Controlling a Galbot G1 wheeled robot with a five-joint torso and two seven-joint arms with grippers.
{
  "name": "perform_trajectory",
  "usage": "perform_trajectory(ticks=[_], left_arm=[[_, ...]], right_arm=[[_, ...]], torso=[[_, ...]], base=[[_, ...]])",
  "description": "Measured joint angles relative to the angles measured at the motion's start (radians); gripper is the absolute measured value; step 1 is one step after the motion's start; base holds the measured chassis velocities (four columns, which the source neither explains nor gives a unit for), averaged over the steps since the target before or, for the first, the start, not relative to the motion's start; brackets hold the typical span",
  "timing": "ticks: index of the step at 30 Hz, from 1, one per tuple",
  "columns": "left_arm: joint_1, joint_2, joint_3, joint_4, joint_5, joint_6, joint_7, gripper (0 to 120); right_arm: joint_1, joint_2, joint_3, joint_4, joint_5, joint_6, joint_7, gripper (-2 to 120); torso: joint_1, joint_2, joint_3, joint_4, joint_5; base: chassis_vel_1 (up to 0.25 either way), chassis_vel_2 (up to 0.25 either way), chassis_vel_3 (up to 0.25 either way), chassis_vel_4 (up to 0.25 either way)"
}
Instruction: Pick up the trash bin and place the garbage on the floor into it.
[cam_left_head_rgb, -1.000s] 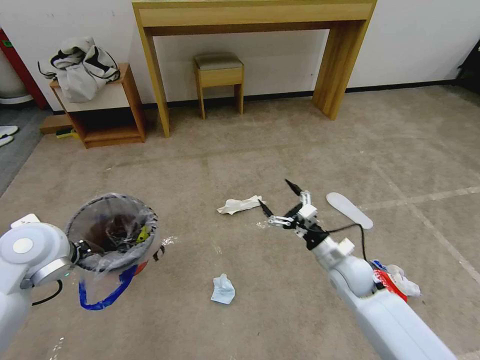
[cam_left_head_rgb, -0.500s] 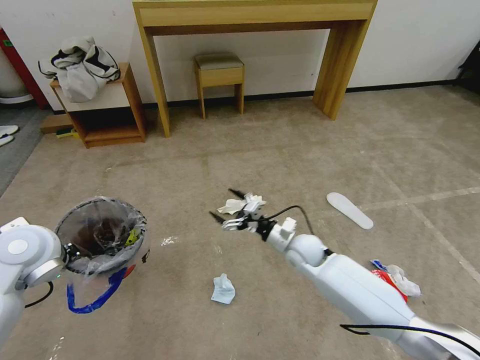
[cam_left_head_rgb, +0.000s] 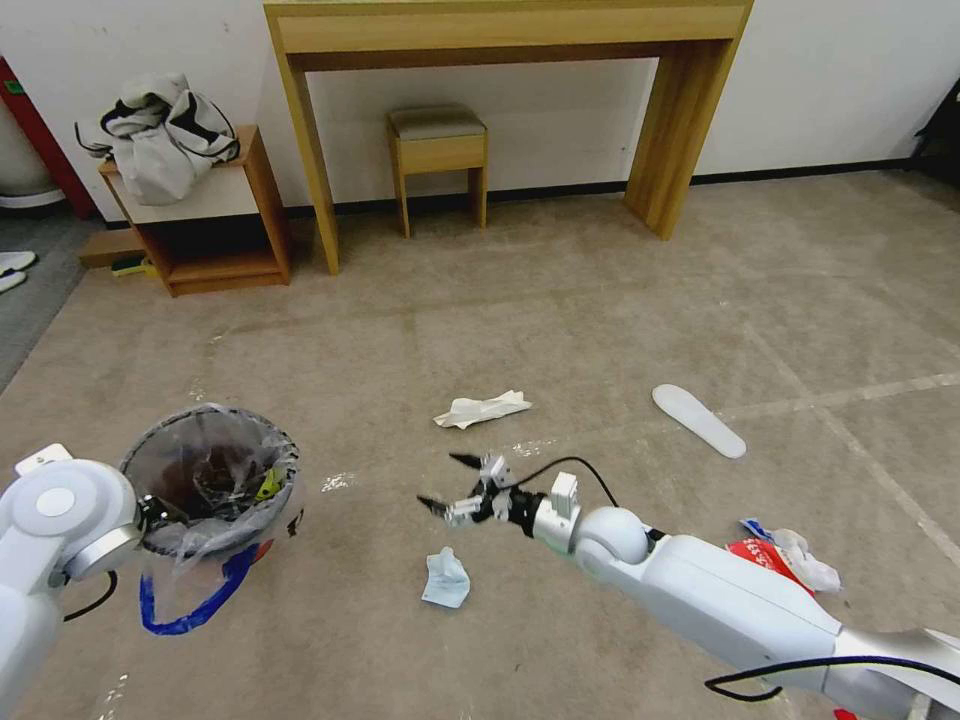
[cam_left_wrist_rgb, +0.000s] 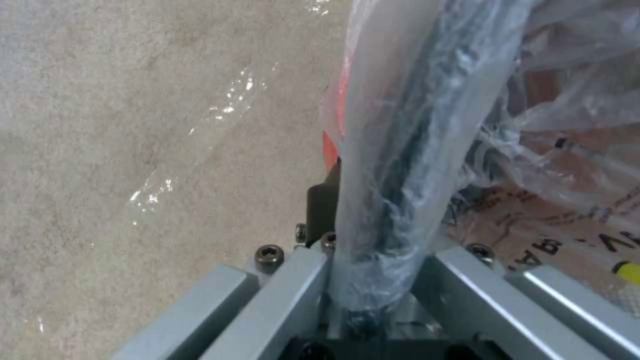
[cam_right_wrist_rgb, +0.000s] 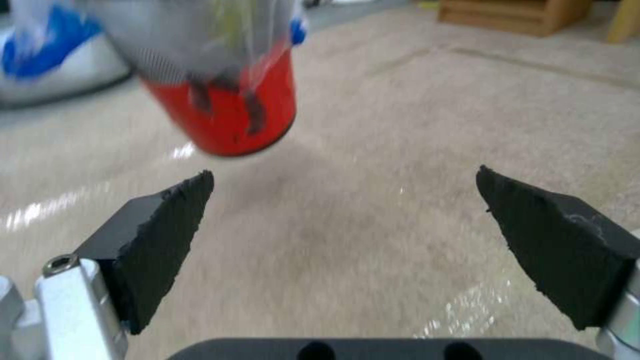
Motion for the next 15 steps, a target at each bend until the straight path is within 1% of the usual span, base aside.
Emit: perform_trajectory(ticks=[1, 3, 4, 7, 8, 10, 15], left_arm=[[0.000, 0.000, 0.000, 0.000, 0.000, 0.000, 0.000, 0], [0.004, -0.002, 0.002, 0.000, 0.007, 0.000, 0.002, 0], [0.004, -0.002, 0.002, 0.000, 0.007, 0.000, 0.002, 0], [0.004, -0.003, 0.004, -0.002, 0.013, 0.000, 0.006, 0], [0.004, -0.003, 0.004, -0.002, 0.013, 0.000, 0.006, 0], [0.001, -0.006, 0.015, -0.002, 0.021, 0.001, 0.010, 0], [-0.006, -0.011, 0.025, 0.000, 0.026, 0.001, 0.012, 0]], right_arm=[[0.000, 0.000, 0.000, 0.000, 0.000, 0.000, 0.000, 100], [0.032, -0.021, -0.037, -0.015, -0.038, 0.005, -0.045, 100], [0.032, -0.021, -0.037, -0.015, -0.038, 0.005, -0.045, 100], [0.082, -0.043, -0.089, -0.033, -0.062, 0.021, -0.133, 100], [0.082, -0.043, -0.089, -0.033, -0.062, 0.021, -0.133, 100], [0.120, -0.042, -0.118, -0.062, -0.092, 0.037, -0.204, 100], [0.152, -0.029, -0.136, -0.091, -0.101, 0.039, -0.247, 100]], torso=[[0.000, 0.000, 0.000, 0.0000, 0.0000], [0.000, 0.000, 0.000, 0.0001, 0.0001], [0.000, 0.000, 0.000, 0.0001, 0.0001], [0.000, 0.000, 0.000, -0.0001, 0.0002], [0.000, 0.000, 0.000, -0.0001, 0.0002], [0.000, 0.000, 0.000, 0.0000, 0.0000], [0.000, 0.000, 0.000, 0.0000, 0.0000]], base=[[0.000, 0.000, 0.000, 0.000], [0.000, 0.000, 0.000, 0.000], [0.000, 0.000, 0.000, 0.000], [0.000, 0.000, 0.000, 0.000], [0.000, 0.000, 0.000, 0.000], [0.000, 0.000, 0.000, 0.000], [0.000, 0.000, 0.000, 0.000]])
